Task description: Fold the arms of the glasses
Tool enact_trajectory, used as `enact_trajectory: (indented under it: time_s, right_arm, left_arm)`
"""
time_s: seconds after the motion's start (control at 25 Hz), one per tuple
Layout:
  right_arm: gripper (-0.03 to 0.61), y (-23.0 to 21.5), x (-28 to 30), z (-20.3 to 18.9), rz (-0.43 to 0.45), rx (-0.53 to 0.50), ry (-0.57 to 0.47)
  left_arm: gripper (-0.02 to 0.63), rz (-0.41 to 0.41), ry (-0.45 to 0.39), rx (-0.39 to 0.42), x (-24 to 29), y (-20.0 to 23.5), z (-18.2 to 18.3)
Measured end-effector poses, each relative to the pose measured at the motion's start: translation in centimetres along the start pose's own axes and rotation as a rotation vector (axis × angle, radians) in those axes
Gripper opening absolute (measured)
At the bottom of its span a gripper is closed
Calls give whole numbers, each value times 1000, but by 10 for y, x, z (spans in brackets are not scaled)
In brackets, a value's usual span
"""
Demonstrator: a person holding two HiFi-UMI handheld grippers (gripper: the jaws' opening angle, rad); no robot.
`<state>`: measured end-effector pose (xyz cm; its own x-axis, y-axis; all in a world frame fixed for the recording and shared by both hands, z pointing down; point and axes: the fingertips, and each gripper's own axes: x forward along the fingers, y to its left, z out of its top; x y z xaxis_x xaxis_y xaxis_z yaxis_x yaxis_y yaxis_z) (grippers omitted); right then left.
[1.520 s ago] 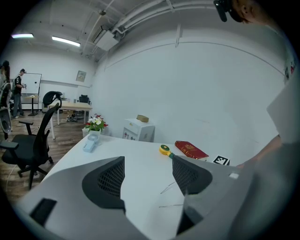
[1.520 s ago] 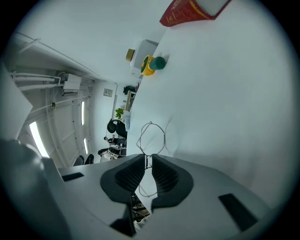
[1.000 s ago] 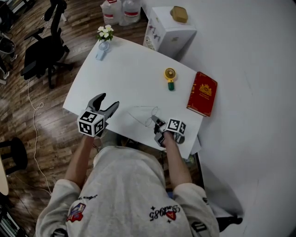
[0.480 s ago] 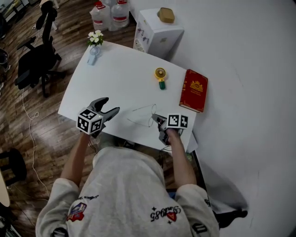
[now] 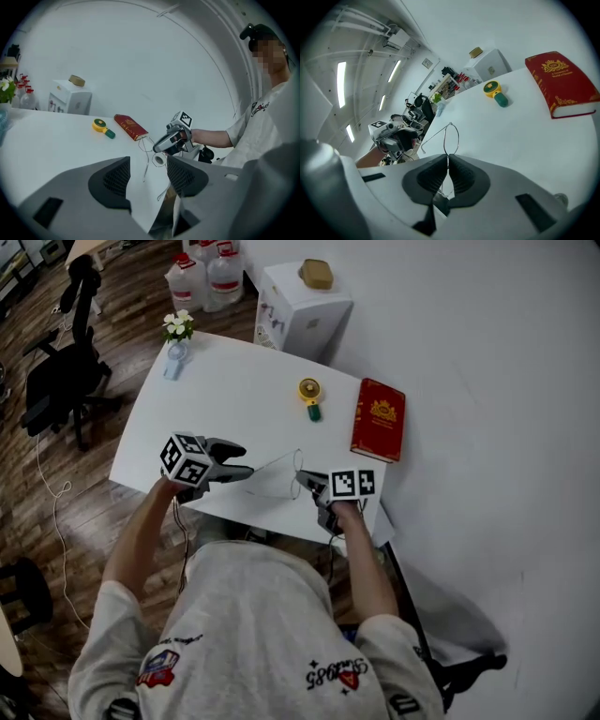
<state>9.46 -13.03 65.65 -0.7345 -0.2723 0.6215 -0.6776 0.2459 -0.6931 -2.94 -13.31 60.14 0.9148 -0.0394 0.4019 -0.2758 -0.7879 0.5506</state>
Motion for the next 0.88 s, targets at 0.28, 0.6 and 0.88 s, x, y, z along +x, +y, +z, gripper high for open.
enact_trajectory:
  time_s: [0.28,0.6,0.88]
  right_arm:
    - [17,17,-7,0,2,-62,32]
    - [17,30,-10,-3,20,-84,57]
    - [16,30,-16,0,19,-90,46]
  left_arm:
    - [159,-134,126,-21,24,-8,-6]
    - [84,-257,245,-53,52,-30,-13]
    - [37,-294,299,-64,74,-43,-16]
